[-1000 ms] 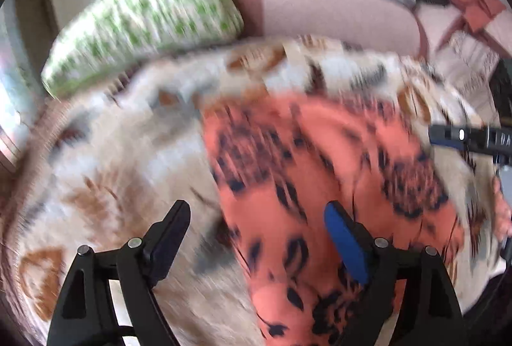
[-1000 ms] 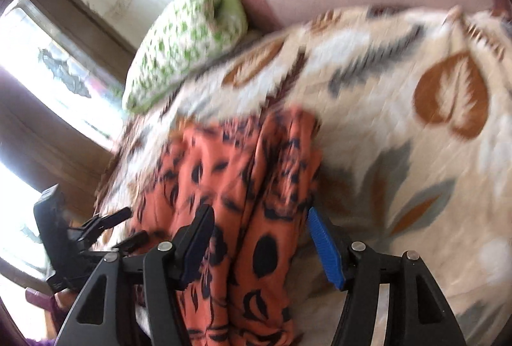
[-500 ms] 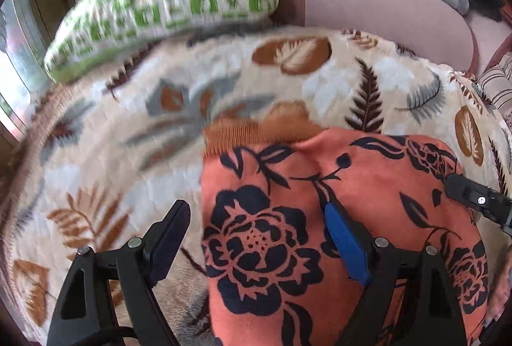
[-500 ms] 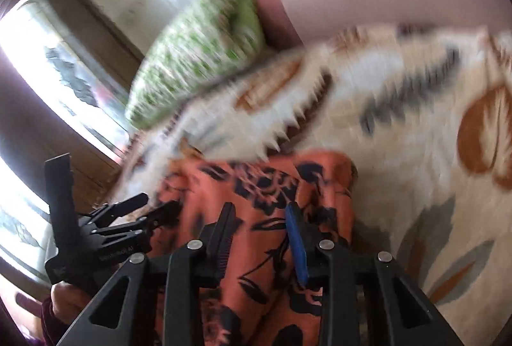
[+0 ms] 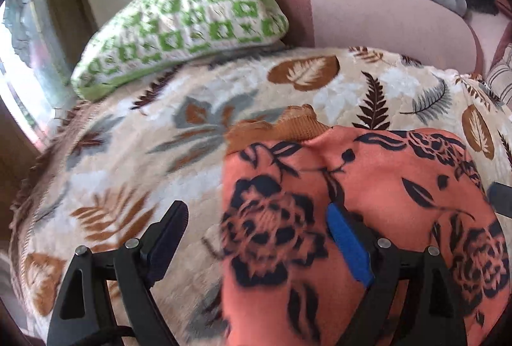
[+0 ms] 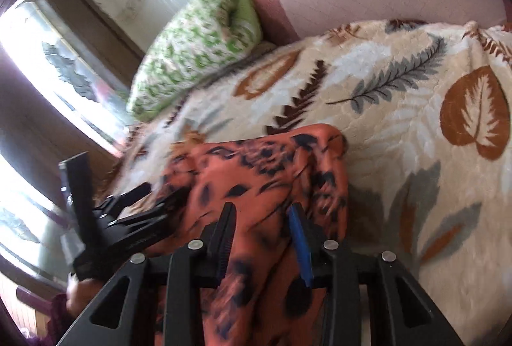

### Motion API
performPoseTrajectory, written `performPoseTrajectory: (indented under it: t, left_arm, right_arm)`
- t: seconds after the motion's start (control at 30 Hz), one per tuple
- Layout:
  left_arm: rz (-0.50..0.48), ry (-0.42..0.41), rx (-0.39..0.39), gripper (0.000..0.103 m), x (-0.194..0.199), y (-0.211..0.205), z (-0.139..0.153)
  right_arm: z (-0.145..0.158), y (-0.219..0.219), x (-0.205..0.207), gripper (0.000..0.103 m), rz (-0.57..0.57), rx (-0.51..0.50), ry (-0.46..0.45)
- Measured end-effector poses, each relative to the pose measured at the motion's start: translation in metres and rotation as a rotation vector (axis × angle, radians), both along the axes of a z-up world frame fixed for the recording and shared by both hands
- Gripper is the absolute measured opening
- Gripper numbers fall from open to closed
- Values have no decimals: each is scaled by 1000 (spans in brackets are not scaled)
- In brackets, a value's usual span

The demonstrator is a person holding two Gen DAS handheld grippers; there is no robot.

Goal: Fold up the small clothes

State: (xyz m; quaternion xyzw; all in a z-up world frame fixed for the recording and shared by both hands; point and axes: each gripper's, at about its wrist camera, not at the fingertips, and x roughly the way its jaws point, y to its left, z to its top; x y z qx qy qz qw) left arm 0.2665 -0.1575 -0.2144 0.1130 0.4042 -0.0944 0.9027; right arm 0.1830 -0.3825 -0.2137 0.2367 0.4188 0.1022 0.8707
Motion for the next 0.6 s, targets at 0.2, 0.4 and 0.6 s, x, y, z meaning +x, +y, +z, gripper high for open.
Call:
performPoseTrajectory:
  t: [0.2, 0.4, 0.6]
  left_arm:
    - [44, 23, -80, 89, -38, 21, 17]
    - [79, 53, -68, 89, -78, 46, 9]
    - [87, 85, -65, 89, -105, 59, 0]
  right_arm:
    - [19, 23, -60, 38, 16, 12, -1]
    - [-25, 25, -88, 37, -33, 32, 183]
    - [-33, 24, -90, 38, -63, 29, 189]
